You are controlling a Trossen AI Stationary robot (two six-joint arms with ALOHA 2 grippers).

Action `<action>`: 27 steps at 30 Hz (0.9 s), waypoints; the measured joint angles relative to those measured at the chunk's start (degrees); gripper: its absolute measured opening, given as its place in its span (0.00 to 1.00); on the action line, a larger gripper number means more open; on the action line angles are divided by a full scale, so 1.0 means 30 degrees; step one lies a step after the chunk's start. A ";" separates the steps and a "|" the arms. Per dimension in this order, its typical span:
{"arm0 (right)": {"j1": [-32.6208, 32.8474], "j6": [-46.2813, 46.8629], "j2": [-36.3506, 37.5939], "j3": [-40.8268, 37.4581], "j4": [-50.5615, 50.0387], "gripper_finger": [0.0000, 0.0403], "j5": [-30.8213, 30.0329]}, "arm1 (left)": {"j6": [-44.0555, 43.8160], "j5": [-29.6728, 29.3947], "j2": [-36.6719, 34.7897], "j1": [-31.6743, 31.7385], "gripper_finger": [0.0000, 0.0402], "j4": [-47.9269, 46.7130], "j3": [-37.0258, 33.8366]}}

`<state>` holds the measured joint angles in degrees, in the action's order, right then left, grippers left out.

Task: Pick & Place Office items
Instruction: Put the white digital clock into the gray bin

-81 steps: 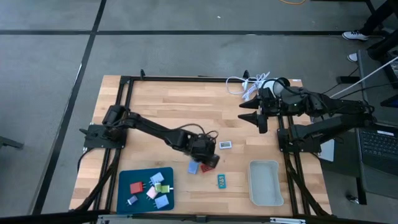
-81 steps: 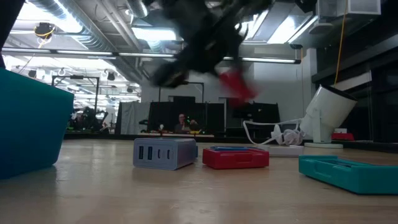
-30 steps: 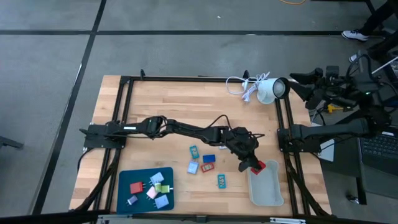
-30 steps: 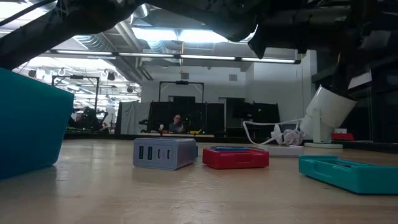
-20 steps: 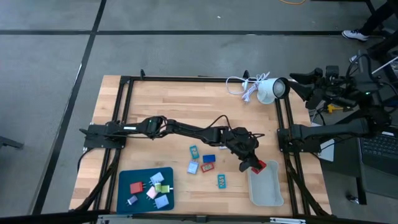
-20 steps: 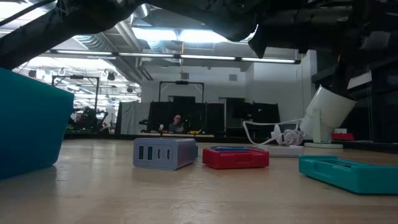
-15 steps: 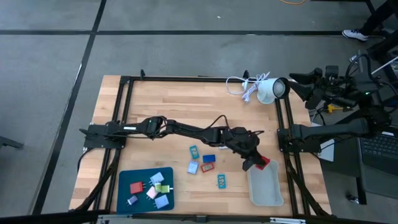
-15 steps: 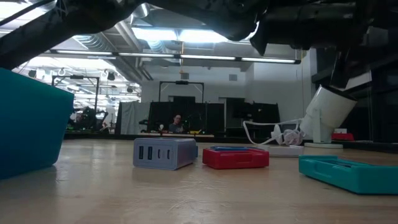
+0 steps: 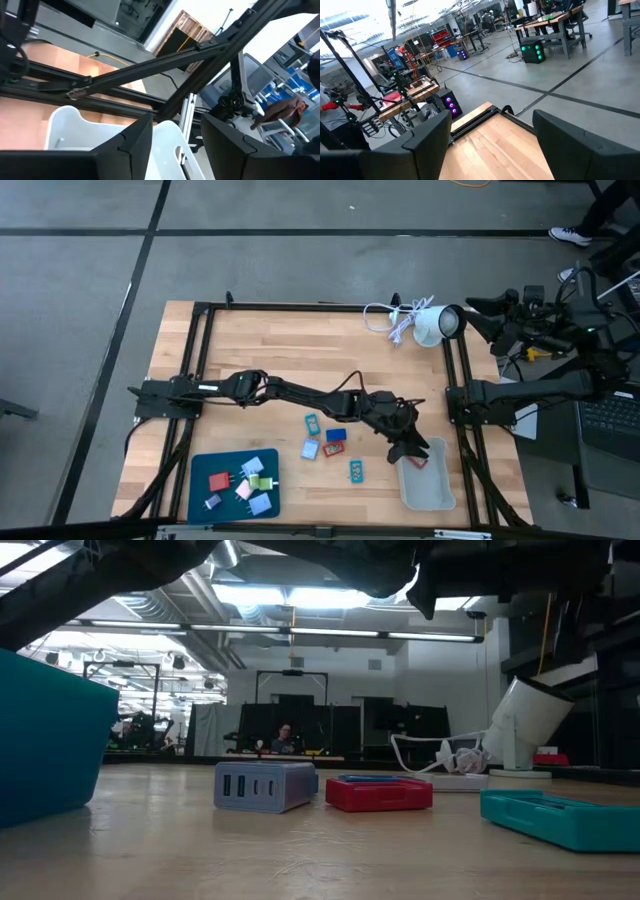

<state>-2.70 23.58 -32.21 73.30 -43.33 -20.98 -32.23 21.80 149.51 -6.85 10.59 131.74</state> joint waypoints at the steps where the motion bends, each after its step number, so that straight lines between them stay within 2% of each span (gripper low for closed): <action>1: 0.0000 0.0019 0.0000 0.0000 0.0004 0.70 0.0284 | -0.0016 -0.0016 0.0000 0.0037 0.41 0.0024 0.0000; 6: 0.0000 0.1079 -0.0503 0.0015 0.0080 0.70 0.2048 | -0.1461 0.0068 -0.0075 0.0820 0.39 0.2009 0.0315; 10: 0.0007 0.0930 -0.1644 0.0007 -0.0221 0.70 0.3028 | -0.1305 0.0288 -0.1125 0.1749 0.36 0.0985 0.0517; 13: 0.0007 0.0114 -0.2319 0.0006 0.0478 0.70 0.3547 | 0.0768 0.0321 -0.2985 0.2409 0.35 -0.2741 0.0534; 15: 0.0022 -0.0494 -0.2614 0.0000 0.1517 0.70 0.4103 | 0.2797 -0.0269 -0.4499 0.2797 0.35 -0.6484 0.0565; 20: 0.0015 -0.2095 -0.2754 0.0015 0.4359 0.70 0.5328 | 0.7227 -0.3351 -0.8124 0.3298 0.35 -1.4770 0.0569; 23: 0.0007 -0.2464 -0.2765 0.0022 0.3533 0.70 0.5344 | 0.7968 -0.5283 -1.0413 0.3157 0.35 -1.7297 0.0568; 27: 0.0007 -0.2148 -0.3396 0.0022 0.0674 0.70 0.5300 | 0.7771 -0.8716 -1.2988 0.2520 0.35 -1.8438 0.0574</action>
<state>-2.68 17.13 -42.39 73.36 -41.31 -5.08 -8.91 -4.35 110.55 0.72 -44.73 133.46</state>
